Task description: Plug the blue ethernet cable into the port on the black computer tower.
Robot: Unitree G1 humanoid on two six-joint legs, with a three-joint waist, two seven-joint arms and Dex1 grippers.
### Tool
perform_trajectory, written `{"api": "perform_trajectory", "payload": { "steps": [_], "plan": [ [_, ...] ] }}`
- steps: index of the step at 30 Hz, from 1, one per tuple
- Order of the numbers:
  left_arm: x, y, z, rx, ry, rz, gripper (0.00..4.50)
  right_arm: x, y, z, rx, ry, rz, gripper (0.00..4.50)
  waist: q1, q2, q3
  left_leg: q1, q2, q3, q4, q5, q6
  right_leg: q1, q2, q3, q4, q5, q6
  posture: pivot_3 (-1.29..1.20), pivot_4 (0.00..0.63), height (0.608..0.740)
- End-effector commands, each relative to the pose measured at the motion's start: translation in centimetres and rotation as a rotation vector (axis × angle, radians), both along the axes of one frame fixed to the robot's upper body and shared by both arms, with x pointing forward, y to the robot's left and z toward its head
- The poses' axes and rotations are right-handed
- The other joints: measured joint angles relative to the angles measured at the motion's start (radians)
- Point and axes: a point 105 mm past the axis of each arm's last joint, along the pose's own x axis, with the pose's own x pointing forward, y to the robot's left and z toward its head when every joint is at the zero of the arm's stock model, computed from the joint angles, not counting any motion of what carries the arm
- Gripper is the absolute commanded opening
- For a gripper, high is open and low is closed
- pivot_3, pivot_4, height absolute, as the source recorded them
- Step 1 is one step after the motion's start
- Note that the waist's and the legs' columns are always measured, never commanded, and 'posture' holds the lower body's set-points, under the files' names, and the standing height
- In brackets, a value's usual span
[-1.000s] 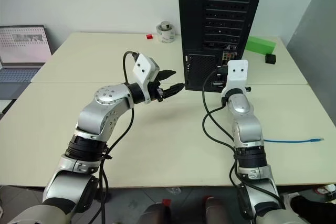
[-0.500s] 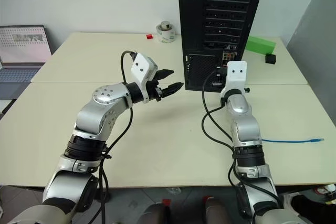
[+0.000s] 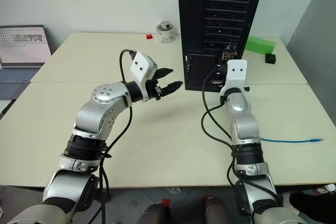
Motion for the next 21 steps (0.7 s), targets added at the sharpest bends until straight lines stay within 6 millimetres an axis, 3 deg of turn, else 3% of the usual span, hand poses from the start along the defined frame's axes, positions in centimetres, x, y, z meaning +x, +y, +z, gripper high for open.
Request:
{"api": "perform_trajectory", "payload": {
  "steps": [1, 8, 21],
  "plan": [
    [-0.3, 0.0, 1.9, -0.015, -0.070, -0.005, 3.13, -0.1, 0.2, 2.3, 0.013, -0.083, 0.003, 0.00, 0.000, 0.000, 0.000, 0.000, 0.000, 0.000, 0.000, 0.000, 0.000, 0.000, 0.000, 0.000, 0.000, 0.000, 0.000, 0.00, 0.150, 0.740],
    [-0.2, 0.1, 1.8, -0.014, -0.065, 0.002, 3.13, -0.1, -0.3, 2.2, 0.010, -0.087, -0.040, 0.00, -0.001, 0.000, 0.000, 0.000, 0.000, 0.000, 0.000, 0.000, 0.000, 0.000, 0.000, 0.000, 0.000, 0.000, 0.000, 0.00, 0.150, 0.740],
    [-0.6, -0.4, 1.9, -0.016, -0.001, -0.049, 3.13, -0.4, 2.5, 2.3, 0.065, -0.120, -0.102, 0.00, -0.003, 0.000, 0.000, -0.001, 0.000, 0.001, 0.000, 0.000, 0.000, -0.002, 0.000, 0.001, 0.001, 0.000, 0.000, 0.00, 0.150, 0.740]
  ]
}}
